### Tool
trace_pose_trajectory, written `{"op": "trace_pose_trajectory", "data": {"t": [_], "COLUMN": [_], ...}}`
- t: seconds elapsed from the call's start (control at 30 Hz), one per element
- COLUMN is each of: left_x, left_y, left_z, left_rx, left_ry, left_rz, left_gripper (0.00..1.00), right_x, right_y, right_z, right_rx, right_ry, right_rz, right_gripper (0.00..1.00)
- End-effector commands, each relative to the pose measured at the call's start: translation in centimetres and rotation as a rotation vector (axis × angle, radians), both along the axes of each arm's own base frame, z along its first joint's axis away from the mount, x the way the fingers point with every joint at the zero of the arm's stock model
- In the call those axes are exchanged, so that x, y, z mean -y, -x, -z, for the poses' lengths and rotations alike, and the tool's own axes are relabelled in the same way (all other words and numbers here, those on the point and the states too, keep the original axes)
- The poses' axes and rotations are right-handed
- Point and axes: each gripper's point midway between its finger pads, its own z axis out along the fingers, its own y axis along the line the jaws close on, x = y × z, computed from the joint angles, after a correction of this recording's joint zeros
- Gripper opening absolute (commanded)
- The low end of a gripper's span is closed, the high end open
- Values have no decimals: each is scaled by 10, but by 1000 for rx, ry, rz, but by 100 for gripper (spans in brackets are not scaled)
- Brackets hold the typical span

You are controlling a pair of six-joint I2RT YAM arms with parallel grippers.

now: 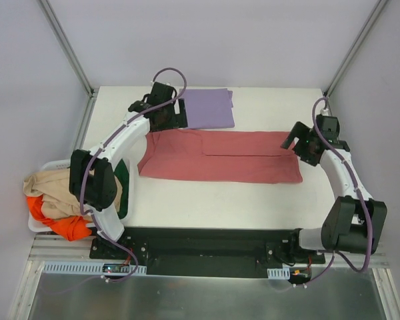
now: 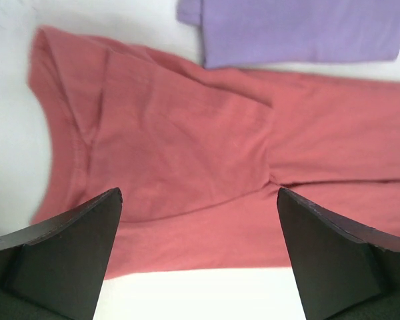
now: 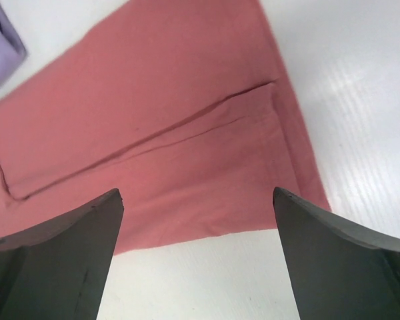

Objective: Fold and stack the t-shirts
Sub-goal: Fold the other side of the tshirt into a rectangle, then rotate the tshirt 70 degrees

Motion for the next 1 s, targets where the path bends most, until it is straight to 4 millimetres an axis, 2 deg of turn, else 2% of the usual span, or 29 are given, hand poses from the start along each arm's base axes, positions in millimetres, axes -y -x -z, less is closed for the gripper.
{"op": "trace_pose_trajectory", "data": {"t": [0.0, 0.1, 0.23, 0.33, 0.43, 0.63, 0.83, 0.97], "left_x": [35, 42, 40, 26, 12, -11, -35, -40], "left_y": [28, 31, 32, 27, 26, 15, -14, -45], "left_z": [42, 66, 96, 117, 132, 147, 146, 147], "left_rx": [-164, -227, -289, -308, -342, -387, -365, -345], "left_ry": [137, 154, 131, 72, 65, 97, 129, 160], "left_rz": [76, 73, 40, -17, -67, -149, -239, -266], "left_gripper": [99, 99, 99, 99, 99, 99, 99, 99], "right_x": [-33, -52, -67, -76, -85, -122, -160, -201], "right_y": [-2, -10, -30, -24, -1, 56, 110, 150], "right_z": [22, 42, 57, 75, 94, 119, 107, 103], "right_rx": [-49, -134, -195, -269, -346, -433, -490, -527], "right_ry": [-55, -46, 43, 49, 13, -124, -136, -197], "right_rz": [-208, -307, -390, -392, -386, -484, -637, -759], "right_gripper": [96, 96, 96, 96, 96, 96, 96, 96]}}
